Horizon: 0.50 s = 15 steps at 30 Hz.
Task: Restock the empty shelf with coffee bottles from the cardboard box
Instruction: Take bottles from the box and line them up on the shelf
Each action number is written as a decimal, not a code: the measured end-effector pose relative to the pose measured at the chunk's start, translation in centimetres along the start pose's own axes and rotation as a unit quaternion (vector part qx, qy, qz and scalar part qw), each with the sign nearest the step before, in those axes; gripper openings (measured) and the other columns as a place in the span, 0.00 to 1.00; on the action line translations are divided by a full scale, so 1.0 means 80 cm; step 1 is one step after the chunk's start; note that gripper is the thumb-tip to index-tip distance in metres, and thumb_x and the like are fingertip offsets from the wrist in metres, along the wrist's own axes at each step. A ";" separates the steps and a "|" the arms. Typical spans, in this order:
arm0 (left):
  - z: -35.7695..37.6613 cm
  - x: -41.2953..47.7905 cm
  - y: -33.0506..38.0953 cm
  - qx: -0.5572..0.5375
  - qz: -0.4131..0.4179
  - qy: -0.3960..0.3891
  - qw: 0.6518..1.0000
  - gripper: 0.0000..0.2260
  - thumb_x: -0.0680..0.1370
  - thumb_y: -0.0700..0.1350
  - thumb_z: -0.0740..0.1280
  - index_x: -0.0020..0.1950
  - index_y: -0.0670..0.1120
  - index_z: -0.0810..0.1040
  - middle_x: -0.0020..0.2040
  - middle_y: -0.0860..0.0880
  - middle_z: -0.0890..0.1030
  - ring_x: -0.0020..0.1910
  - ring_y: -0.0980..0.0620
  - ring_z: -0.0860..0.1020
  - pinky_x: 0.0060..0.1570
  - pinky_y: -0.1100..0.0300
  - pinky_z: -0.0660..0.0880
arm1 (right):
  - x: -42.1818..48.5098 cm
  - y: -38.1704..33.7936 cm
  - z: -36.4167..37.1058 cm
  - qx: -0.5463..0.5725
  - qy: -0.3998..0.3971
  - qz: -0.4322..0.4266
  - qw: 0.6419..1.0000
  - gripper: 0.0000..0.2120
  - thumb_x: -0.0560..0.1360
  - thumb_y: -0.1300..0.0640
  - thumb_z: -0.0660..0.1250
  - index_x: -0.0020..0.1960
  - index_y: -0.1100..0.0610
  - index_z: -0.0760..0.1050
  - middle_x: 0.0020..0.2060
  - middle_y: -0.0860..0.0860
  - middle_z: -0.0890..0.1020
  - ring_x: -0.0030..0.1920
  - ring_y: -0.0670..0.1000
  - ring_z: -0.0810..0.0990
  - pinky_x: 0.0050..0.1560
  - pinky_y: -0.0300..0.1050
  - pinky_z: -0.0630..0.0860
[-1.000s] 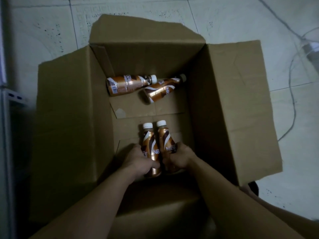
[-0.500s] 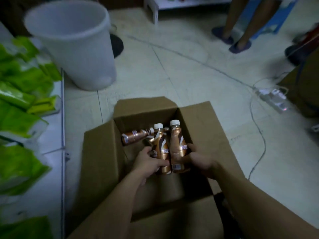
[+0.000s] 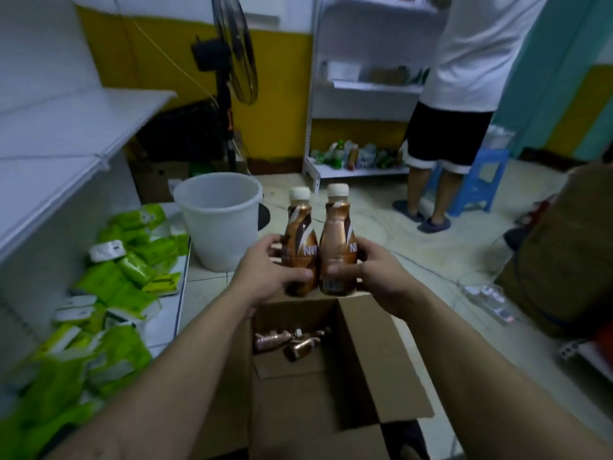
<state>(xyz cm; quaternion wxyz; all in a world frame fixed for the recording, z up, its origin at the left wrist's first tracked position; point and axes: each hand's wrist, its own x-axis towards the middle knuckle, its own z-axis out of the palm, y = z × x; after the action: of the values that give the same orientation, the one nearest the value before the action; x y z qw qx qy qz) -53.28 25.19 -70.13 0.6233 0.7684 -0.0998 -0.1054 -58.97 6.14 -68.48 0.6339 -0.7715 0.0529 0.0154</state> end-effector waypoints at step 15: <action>-0.091 -0.150 0.229 0.093 0.220 0.147 0.960 0.34 0.62 0.44 0.81 0.63 0.52 0.68 0.58 0.51 0.76 0.56 0.50 0.77 0.53 0.52 0.77 | -0.114 -0.226 0.036 -0.056 0.067 -0.214 0.973 0.27 0.63 0.65 0.79 0.59 0.54 0.76 0.51 0.50 0.84 0.52 0.51 0.82 0.56 0.55 0.80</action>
<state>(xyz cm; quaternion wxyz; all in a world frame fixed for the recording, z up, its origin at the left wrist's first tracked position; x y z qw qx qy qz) -63.10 31.73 -50.28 0.5648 0.7890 -0.1829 0.1579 -66.11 12.97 -50.53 0.5730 -0.7987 -0.0722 -0.1689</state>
